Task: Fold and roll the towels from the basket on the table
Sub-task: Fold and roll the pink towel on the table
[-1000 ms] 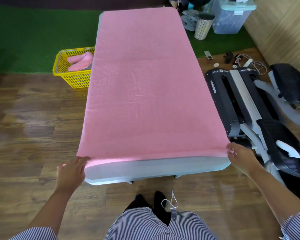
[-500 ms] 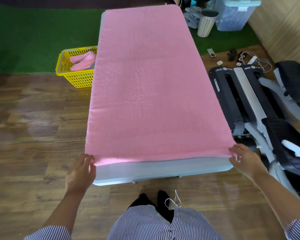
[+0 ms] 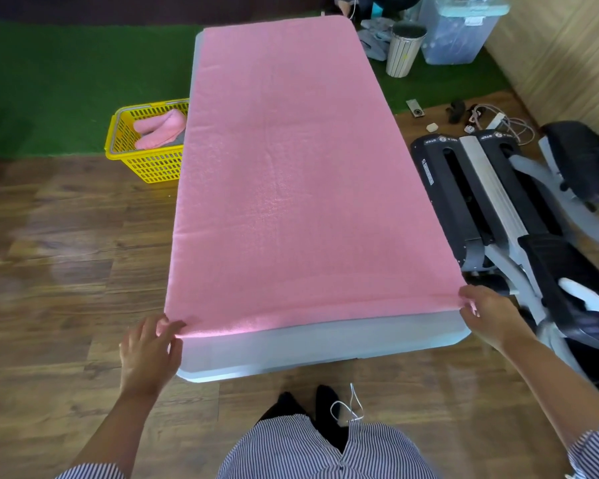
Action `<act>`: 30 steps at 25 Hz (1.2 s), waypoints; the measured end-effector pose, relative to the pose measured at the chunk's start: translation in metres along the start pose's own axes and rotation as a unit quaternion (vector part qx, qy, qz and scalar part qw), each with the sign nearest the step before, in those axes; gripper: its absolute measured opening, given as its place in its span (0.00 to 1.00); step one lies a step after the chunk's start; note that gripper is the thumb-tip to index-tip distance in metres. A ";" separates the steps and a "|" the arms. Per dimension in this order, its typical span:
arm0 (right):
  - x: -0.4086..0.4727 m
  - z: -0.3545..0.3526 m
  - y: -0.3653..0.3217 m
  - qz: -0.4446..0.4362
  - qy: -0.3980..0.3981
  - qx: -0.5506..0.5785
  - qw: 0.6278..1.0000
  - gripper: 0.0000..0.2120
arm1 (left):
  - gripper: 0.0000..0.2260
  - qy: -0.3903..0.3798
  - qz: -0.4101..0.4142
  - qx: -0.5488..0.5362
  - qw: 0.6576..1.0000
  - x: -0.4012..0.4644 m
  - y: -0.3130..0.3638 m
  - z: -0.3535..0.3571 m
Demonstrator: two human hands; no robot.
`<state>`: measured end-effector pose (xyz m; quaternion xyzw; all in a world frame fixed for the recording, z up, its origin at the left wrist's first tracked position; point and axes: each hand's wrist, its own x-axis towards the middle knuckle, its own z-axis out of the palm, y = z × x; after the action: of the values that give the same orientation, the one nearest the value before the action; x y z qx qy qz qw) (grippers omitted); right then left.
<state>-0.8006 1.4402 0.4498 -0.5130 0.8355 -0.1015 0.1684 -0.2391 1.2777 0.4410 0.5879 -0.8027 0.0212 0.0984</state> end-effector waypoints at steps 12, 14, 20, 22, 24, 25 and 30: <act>0.002 0.010 -0.012 -0.036 0.012 -0.006 0.999 0.15 | 0.13 0.063 0.068 -0.019 0.995 0.010 0.011 0.014; 0.002 0.006 -0.017 -0.050 0.019 -0.010 0.998 0.13 | 0.14 0.060 0.065 0.006 0.996 0.008 0.010 0.015; 0.000 0.003 -0.015 -0.067 0.025 -0.017 0.997 0.07 | 0.18 0.027 0.092 0.048 0.994 0.002 -0.001 0.010; 0.005 0.004 -0.017 -0.069 0.034 -0.008 0.997 0.11 | 0.15 0.041 0.037 0.033 0.998 0.006 0.009 0.008; 0.008 0.006 -0.019 -0.079 0.053 -0.019 0.995 0.14 | 0.16 0.048 0.011 0.009 0.999 0.008 0.022 0.008; 0.008 0.008 -0.018 -0.088 0.061 -0.026 0.994 0.14 | 0.17 0.048 0.025 -0.005 0.999 0.008 0.026 0.010; 0.002 0.009 -0.009 -0.060 0.047 0.000 0.997 0.18 | 0.17 0.041 0.056 -0.056 0.996 0.006 0.027 0.016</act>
<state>-0.7906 1.4340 0.4442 -0.5566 0.8105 -0.1350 0.1223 -0.2689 1.2777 0.4287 0.5344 -0.8294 0.0063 0.1626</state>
